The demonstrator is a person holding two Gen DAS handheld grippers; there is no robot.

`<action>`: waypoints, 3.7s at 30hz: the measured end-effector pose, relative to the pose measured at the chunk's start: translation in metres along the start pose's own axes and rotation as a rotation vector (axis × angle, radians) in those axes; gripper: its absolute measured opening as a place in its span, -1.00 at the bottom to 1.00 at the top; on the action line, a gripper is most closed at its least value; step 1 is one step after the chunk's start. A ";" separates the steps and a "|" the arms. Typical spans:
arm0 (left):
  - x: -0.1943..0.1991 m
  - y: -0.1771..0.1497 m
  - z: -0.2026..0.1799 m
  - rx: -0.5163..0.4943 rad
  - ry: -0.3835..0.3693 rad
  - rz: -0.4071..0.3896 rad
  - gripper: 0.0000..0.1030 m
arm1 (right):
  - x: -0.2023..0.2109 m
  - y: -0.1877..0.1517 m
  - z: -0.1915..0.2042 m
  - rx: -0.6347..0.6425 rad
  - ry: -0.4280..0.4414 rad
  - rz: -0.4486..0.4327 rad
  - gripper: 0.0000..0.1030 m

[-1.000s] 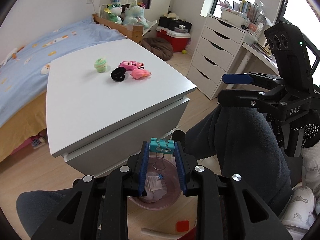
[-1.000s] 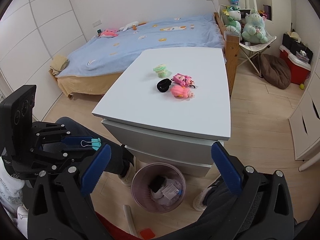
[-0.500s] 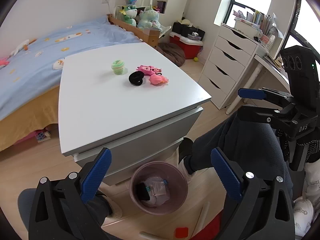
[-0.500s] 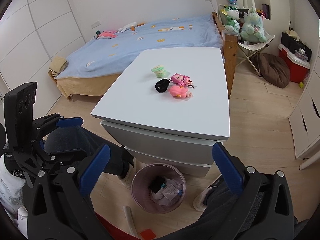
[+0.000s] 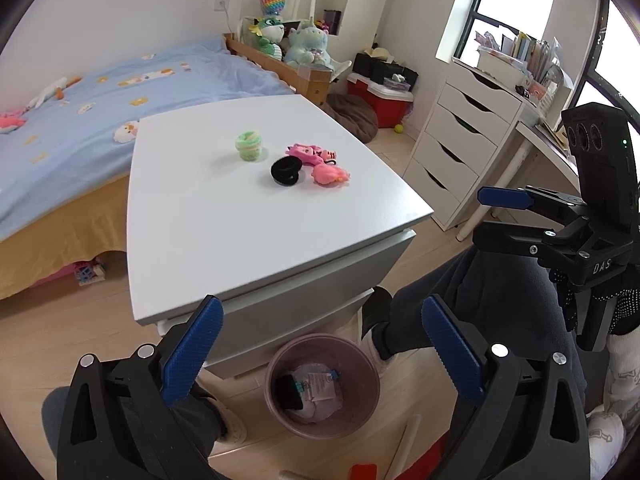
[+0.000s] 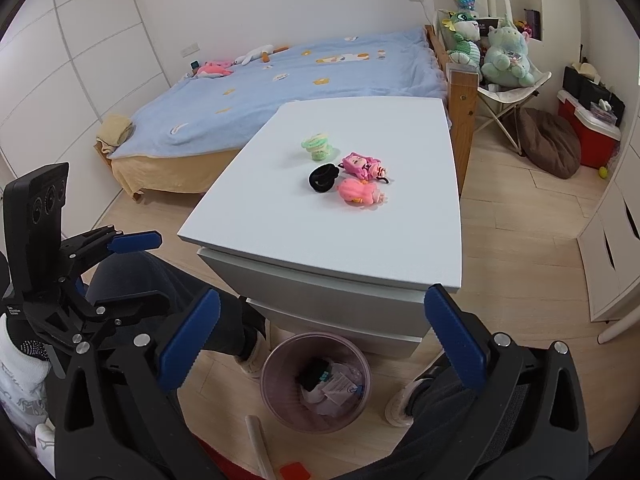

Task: Collect trash
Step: 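Reach the right tool to the pink blob figure and close on it, then grasp the black scrunchie with the left tool while the right tool holds the pink figure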

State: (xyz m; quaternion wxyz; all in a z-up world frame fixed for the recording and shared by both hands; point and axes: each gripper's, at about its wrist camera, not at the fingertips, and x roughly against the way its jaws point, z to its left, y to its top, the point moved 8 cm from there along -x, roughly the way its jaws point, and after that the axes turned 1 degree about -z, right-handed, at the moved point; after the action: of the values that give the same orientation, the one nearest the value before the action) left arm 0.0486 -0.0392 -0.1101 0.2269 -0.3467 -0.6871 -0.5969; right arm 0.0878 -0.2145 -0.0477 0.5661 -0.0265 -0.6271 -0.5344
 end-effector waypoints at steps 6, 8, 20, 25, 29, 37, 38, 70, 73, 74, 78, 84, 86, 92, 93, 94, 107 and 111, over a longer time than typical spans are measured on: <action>0.000 0.012 0.009 0.011 0.013 -0.019 0.86 | -0.014 0.027 -0.007 0.017 -0.018 0.011 0.94; 0.000 0.017 0.013 0.013 0.020 -0.023 0.86 | -0.023 0.037 -0.009 0.032 -0.029 0.025 0.94; -0.005 0.039 0.028 0.017 0.047 -0.040 0.86 | -0.090 0.083 -0.029 -0.002 -0.070 0.171 0.94; -0.007 0.039 0.030 0.027 0.044 -0.039 0.86 | -0.122 0.084 -0.033 -0.034 -0.081 0.254 0.94; -0.006 0.038 0.032 0.035 0.042 -0.040 0.86 | -0.145 0.079 -0.037 -0.062 -0.089 0.329 0.94; -0.007 0.039 0.035 0.044 0.040 -0.042 0.86 | -0.161 0.074 -0.039 -0.095 -0.100 0.362 0.82; -0.007 0.039 0.035 0.045 0.040 -0.042 0.86 | -0.162 0.073 -0.039 -0.096 -0.103 0.367 0.71; -0.040 0.073 0.028 0.010 0.031 0.000 0.86 | -0.115 0.074 -0.056 -0.102 -0.071 0.258 0.04; -0.050 0.084 0.029 0.000 0.039 0.018 0.86 | -0.108 0.075 -0.060 -0.099 -0.077 0.253 0.04; -0.053 0.086 0.030 -0.002 0.044 0.023 0.86 | -0.107 0.075 -0.061 -0.097 -0.082 0.252 0.04; -0.070 0.094 0.035 -0.006 0.061 0.063 0.86 | -0.100 0.076 -0.064 -0.078 -0.105 0.244 0.04; -0.097 0.101 0.039 0.000 0.064 0.122 0.86 | -0.093 0.073 -0.069 -0.068 -0.122 0.237 0.05; -0.107 0.102 0.039 -0.001 0.067 0.143 0.86 | -0.092 0.071 -0.072 -0.071 -0.125 0.238 0.05; -0.134 0.099 0.039 0.014 0.091 0.193 0.85 | -0.090 0.068 -0.078 -0.075 -0.133 0.241 0.05; -0.138 0.099 0.039 0.013 0.096 0.196 0.78 | -0.089 0.068 -0.079 -0.076 -0.133 0.240 0.04; -0.140 0.099 0.038 0.014 0.097 0.198 0.71 | -0.089 0.068 -0.080 -0.078 -0.133 0.240 0.04; -0.150 0.097 0.036 0.024 0.090 0.195 -0.48 | -0.088 0.066 -0.082 -0.086 -0.124 0.235 0.04; -0.143 0.098 0.034 0.020 0.087 0.174 -0.51 | -0.089 0.067 -0.077 -0.079 -0.116 0.231 0.04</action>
State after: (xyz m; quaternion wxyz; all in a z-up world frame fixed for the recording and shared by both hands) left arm 0.2190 -0.0303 -0.1551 0.3111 -0.3767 -0.6498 -0.5823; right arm 0.2154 -0.1889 -0.0869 0.5852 -0.1514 -0.6299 -0.4876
